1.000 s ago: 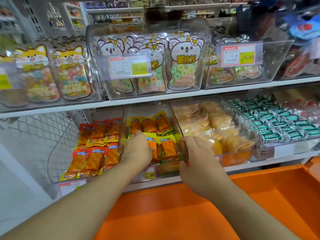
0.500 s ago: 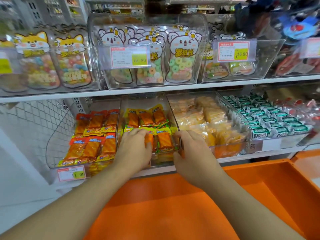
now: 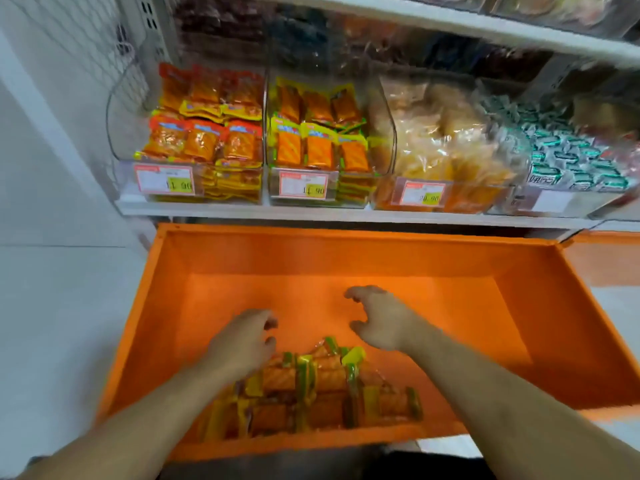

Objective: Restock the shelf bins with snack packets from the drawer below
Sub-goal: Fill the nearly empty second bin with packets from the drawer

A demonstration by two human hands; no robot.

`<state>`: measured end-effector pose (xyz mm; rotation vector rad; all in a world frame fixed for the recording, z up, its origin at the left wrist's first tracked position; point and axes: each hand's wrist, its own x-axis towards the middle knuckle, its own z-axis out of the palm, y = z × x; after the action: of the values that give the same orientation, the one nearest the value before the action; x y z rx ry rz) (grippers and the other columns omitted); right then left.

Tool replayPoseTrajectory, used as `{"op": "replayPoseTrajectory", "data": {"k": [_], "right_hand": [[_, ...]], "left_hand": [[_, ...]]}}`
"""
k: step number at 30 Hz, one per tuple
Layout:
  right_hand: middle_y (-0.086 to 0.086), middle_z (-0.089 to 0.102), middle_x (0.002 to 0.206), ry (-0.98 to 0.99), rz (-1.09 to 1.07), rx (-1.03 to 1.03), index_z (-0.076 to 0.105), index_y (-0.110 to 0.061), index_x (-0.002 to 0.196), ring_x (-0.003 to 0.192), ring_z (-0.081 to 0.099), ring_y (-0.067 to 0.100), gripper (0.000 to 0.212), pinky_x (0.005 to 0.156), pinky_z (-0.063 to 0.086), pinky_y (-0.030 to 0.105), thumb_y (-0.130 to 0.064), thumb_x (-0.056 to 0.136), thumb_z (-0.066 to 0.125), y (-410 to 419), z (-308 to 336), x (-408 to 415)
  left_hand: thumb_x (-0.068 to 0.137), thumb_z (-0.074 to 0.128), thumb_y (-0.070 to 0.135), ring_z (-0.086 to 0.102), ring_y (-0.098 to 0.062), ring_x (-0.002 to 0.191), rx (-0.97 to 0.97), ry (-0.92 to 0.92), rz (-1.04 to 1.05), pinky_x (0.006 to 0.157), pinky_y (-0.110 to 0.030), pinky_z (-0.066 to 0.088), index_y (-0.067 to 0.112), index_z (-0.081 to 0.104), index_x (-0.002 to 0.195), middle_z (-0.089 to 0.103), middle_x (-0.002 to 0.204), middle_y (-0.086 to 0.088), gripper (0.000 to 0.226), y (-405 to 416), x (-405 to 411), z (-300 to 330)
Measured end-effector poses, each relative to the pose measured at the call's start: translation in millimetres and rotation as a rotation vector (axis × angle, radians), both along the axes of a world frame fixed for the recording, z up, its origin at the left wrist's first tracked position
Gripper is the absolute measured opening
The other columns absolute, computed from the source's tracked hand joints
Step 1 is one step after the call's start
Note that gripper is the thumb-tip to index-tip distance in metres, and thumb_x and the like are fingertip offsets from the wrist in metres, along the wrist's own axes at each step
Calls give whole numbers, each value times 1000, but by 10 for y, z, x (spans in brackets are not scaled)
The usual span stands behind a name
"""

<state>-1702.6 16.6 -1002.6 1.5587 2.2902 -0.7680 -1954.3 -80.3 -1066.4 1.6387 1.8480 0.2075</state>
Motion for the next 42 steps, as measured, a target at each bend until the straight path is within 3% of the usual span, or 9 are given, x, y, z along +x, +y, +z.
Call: {"op": "replayPoseTrajectory", "data": {"k": [9,13,16,19,26,29,32,37,42], "right_hand": [[15,41,157,-225,57,-278,37,-22,159,145,42,30,79,114,35,30,-37,92,75,9,-1149,185],[10,54,141,-298,77,-277,50,-25,147,131,53,32,75,110,45,39,-31,79,82,77,-1634,283],[12,63,121,-343,102,-277,54,-20,126,113,63,35,63,91,56,45,-24,71,83,134,-1971,408],[14,68,116,-352,90,-274,56,-14,121,110,65,35,48,81,55,39,-22,79,78,82,-1835,335],[13,66,128,-384,-16,-290,64,-8,133,120,62,29,45,89,54,34,-15,89,70,128,-1556,332],[15,75,99,-350,-33,-288,77,-6,107,96,70,28,25,68,44,27,-7,86,63,180,-1282,292],[18,77,95,-280,-52,-227,76,-10,90,92,71,30,12,59,38,22,-11,86,65,250,-878,186],[6,73,85,-109,-75,-92,76,-13,88,82,63,20,14,60,40,21,-9,84,64,319,-196,-61],[-13,58,71,121,-60,24,58,-31,70,72,56,9,28,57,36,15,-21,92,73,260,582,-249]], "left_hand": [[92,68,35,60,-20,125,-403,1,-273,103,-32,49,22,56,140,60,141,0,51,56,-125,-815],[72,51,71,59,-24,123,-407,-18,-370,103,-39,50,28,59,135,62,137,-1,77,87,-75,-1007],[82,64,52,59,-26,120,-371,71,-393,99,-35,49,28,62,126,62,128,-2,50,97,-31,-1099],[87,72,32,63,-23,108,-306,61,-375,86,-31,49,24,65,110,65,114,-1,26,115,18,-1160],[92,73,34,65,-19,95,-373,-2,-221,84,-35,54,20,68,106,69,105,-1,21,109,-42,-1156],[94,71,33,65,-22,106,-292,48,-169,90,-35,52,22,68,112,70,115,-1,22,140,-136,-1009],[94,70,32,66,-21,108,-205,90,-71,86,-32,52,30,67,114,71,118,2,21,164,-223,-802],[92,69,36,67,-27,115,-58,228,-36,90,-38,57,32,65,123,72,121,-3,32,217,-319,-253],[87,77,38,72,-18,104,55,18,87,80,-33,58,32,74,111,76,109,5,25,276,-425,488]]}}
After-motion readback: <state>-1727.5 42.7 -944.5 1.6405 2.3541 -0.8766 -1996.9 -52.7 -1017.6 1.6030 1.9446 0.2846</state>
